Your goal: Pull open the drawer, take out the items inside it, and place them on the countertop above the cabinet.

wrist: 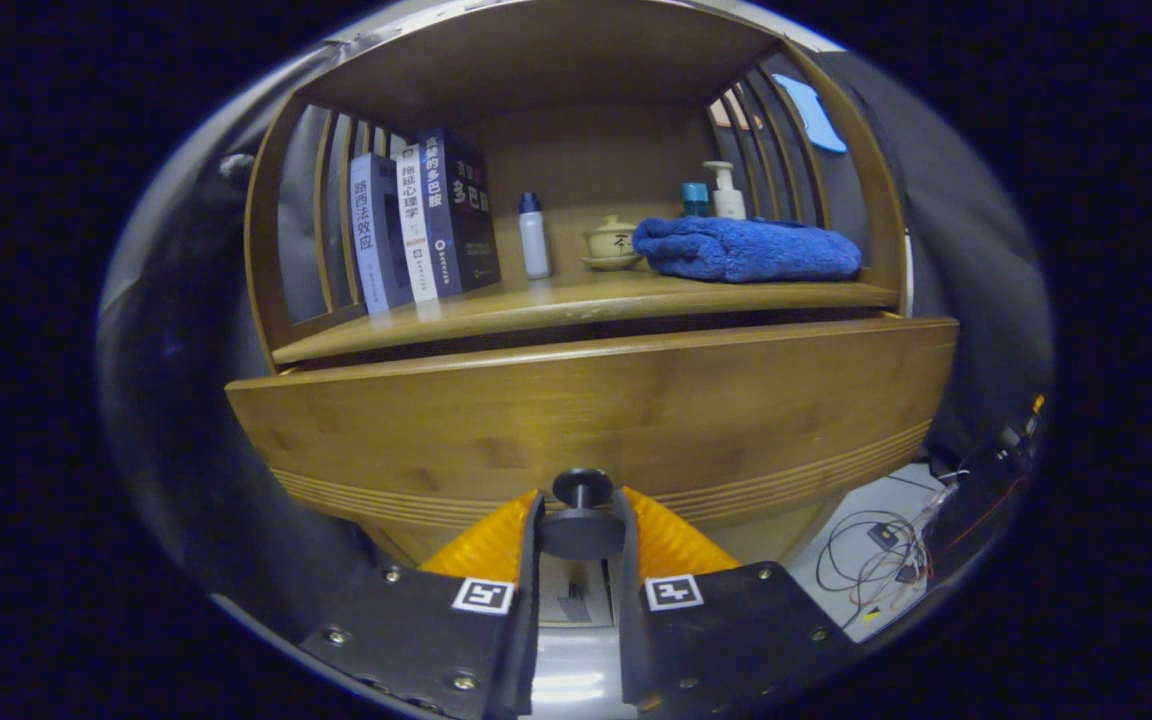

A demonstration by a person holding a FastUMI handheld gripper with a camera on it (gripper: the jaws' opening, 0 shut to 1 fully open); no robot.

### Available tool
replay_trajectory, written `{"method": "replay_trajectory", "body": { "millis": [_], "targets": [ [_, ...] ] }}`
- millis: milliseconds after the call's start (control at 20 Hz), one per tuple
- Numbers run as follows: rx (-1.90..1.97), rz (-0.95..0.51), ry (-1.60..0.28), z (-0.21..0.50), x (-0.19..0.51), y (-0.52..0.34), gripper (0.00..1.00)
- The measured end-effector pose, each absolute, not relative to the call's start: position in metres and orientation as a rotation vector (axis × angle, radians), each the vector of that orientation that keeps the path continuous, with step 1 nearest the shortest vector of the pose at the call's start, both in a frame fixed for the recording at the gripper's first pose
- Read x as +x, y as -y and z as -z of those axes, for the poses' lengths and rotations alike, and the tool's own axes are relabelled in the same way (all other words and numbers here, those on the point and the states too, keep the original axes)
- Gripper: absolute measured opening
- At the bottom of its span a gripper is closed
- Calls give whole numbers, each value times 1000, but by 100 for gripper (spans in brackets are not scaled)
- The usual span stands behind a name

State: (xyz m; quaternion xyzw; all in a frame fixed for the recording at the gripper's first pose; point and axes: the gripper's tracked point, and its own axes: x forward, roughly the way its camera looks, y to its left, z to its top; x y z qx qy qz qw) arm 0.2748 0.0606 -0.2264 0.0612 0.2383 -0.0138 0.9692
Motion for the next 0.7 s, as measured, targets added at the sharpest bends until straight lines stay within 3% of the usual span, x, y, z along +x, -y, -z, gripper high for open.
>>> {"method": "replay_trajectory", "body": {
  "millis": [450, 700],
  "targets": [
    [77, 79, -523, 224, 188, -57, 33],
    [73, 83, -508, 216, 175, -61, 34]
  ]
}}
